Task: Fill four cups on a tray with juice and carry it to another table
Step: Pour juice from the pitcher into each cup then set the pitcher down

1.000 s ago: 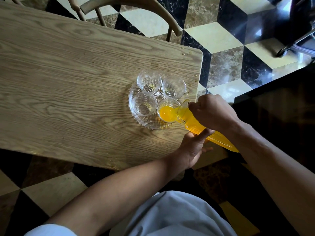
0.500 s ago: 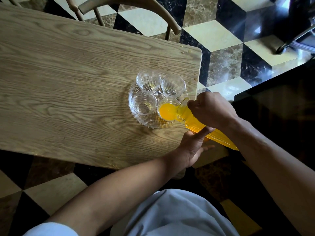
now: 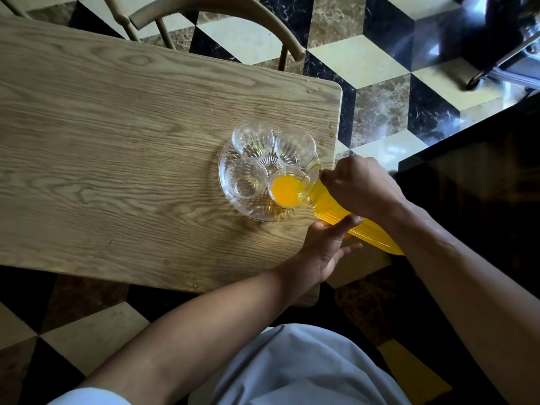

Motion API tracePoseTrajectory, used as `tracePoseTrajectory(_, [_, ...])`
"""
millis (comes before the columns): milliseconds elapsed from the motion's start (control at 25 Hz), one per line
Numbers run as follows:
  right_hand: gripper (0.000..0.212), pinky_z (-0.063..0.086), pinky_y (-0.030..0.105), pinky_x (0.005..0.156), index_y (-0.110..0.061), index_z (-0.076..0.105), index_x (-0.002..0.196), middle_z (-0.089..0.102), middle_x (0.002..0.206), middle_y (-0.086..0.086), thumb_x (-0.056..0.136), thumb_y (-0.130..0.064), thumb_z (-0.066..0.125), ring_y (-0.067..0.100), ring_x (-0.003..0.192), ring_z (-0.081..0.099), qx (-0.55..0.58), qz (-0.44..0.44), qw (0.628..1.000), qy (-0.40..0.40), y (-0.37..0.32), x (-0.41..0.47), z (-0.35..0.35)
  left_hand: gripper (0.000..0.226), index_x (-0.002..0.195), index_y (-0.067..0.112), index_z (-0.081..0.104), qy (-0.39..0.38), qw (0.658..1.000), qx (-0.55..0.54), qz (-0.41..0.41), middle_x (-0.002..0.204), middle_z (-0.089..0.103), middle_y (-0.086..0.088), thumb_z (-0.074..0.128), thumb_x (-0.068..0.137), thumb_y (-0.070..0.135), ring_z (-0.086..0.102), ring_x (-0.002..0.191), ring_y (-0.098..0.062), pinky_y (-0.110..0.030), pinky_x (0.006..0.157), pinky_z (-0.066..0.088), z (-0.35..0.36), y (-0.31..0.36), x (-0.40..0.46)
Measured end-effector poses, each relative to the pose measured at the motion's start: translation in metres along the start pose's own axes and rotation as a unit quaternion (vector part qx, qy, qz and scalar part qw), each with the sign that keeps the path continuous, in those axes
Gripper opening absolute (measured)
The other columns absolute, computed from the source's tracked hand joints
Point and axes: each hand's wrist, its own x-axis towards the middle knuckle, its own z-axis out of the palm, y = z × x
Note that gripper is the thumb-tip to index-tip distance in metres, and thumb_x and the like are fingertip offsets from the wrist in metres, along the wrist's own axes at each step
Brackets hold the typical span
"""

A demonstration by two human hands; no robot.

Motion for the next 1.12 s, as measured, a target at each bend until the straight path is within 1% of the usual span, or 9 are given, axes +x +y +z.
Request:
tracePoseTrajectory(80, [0.047, 0.040, 0.033, 0.053, -0.002, 0.058, 0.071, 0.060, 0.067, 0.014, 0.096, -0.041, 0.051, 0.035, 0.063, 0.058, 0.026, -0.003, 1.000, 0.001, 0.000, 0.000, 0.001, 0.106, 0.107, 0.009, 0.058, 0.012, 1.000, 0.003, 0.007, 0.109, 0.059, -0.012, 0.104, 0.019, 0.045, 0.062, 0.111, -0.027, -0.045, 0.076, 0.063, -0.002, 0.003, 0.001])
tracePoseTrajectory(280, [0.047, 0.037, 0.034, 0.052, 0.002, 0.052, 0.066, 0.053, 0.059, 0.014, 0.094, -0.035, 0.054, 0.029, 0.055, 0.048, 0.096, 0.009, 0.995, 0.008, 0.001, -0.004, 0.001, 0.125, 0.116, 0.006, 0.056, 0.028, 0.998, 0.040, 0.041, 0.115, 0.066, -0.012, 0.099, 0.010, 0.058, 0.067, 0.108, -0.021, -0.044, 0.080, 0.063, -0.010, 0.009, -0.003])
tracePoseTrajectory(360, [0.046, 0.035, 0.033, 0.050, 0.001, 0.051, 0.065, 0.051, 0.057, 0.012, 0.095, -0.034, 0.055, 0.026, 0.053, 0.046, 0.117, 0.011, 0.993, 0.016, 0.001, -0.007, 0.000, 0.124, 0.115, 0.007, 0.056, 0.023, 0.997, 0.049, 0.050, 0.113, 0.069, -0.010, 0.098, 0.011, 0.059, 0.068, 0.104, -0.016, -0.046, 0.084, 0.063, -0.012, 0.010, -0.004])
tracePoseTrajectory(480, [0.046, 0.031, 0.032, 0.048, -0.007, 0.047, 0.060, 0.046, 0.053, 0.006, 0.097, -0.033, 0.055, 0.023, 0.049, 0.042, 0.133, 0.011, 0.991, 0.030, 0.001, -0.009, -0.003, 0.116, 0.108, 0.010, 0.057, 0.008, 0.996, 0.059, 0.060, 0.096, 0.067, -0.004, 0.097, 0.011, 0.060, 0.068, 0.085, -0.006, -0.047, 0.087, 0.062, -0.012, 0.014, -0.005])
tracePoseTrajectory(680, [0.050, 0.028, 0.033, 0.048, -0.012, 0.040, 0.057, 0.042, 0.051, 0.004, 0.100, -0.033, 0.055, 0.019, 0.047, 0.037, 0.156, 0.005, 0.987, 0.040, 0.009, 0.001, -0.008, 0.102, 0.086, 0.018, 0.049, 0.025, 0.994, 0.073, 0.075, 0.070, 0.051, 0.004, 0.094, 0.008, 0.065, 0.056, 0.072, -0.011, -0.050, 0.087, 0.062, -0.004, 0.019, 0.005])
tracePoseTrajectory(720, [0.050, 0.028, 0.033, 0.048, -0.012, 0.039, 0.057, 0.041, 0.051, 0.004, 0.099, -0.033, 0.055, 0.019, 0.048, 0.037, 0.160, 0.004, 0.986, 0.041, 0.012, 0.005, -0.009, 0.101, 0.086, 0.018, 0.049, 0.030, 0.994, 0.076, 0.076, 0.070, 0.050, 0.004, 0.094, 0.009, 0.066, 0.055, 0.072, -0.011, -0.049, 0.086, 0.062, -0.002, 0.021, 0.008])
tracePoseTrajectory(920, [0.051, 0.028, 0.033, 0.049, -0.013, 0.036, 0.057, 0.039, 0.051, 0.004, 0.100, -0.034, 0.054, 0.021, 0.048, 0.036, 0.162, -0.002, 0.986, 0.039, 0.019, 0.026, -0.017, 0.111, 0.102, 0.013, 0.053, 0.058, 0.992, 0.076, 0.081, 0.098, 0.053, -0.008, 0.094, 0.016, 0.070, 0.058, 0.091, -0.018, -0.042, 0.076, 0.063, 0.011, 0.027, 0.024])
tracePoseTrajectory(1040, [0.050, 0.029, 0.032, 0.047, -0.012, 0.039, 0.056, 0.041, 0.049, 0.004, 0.099, -0.035, 0.054, 0.022, 0.047, 0.038, 0.147, -0.006, 0.988, 0.039, 0.025, 0.038, -0.022, 0.118, 0.109, 0.010, 0.056, 0.070, 0.992, 0.064, 0.080, 0.100, 0.053, -0.009, 0.093, 0.015, 0.071, 0.059, 0.090, -0.017, -0.040, 0.073, 0.064, 0.023, 0.030, 0.031])
tracePoseTrajectory(1120, [0.050, 0.029, 0.031, 0.046, -0.011, 0.040, 0.056, 0.044, 0.049, 0.006, 0.098, -0.035, 0.053, 0.024, 0.048, 0.042, 0.133, -0.010, 0.990, 0.037, 0.026, 0.046, -0.025, 0.117, 0.108, 0.010, 0.056, 0.073, 0.993, 0.052, 0.081, 0.097, 0.053, -0.008, 0.093, 0.015, 0.071, 0.058, 0.085, -0.014, -0.041, 0.071, 0.064, 0.030, 0.033, 0.035])
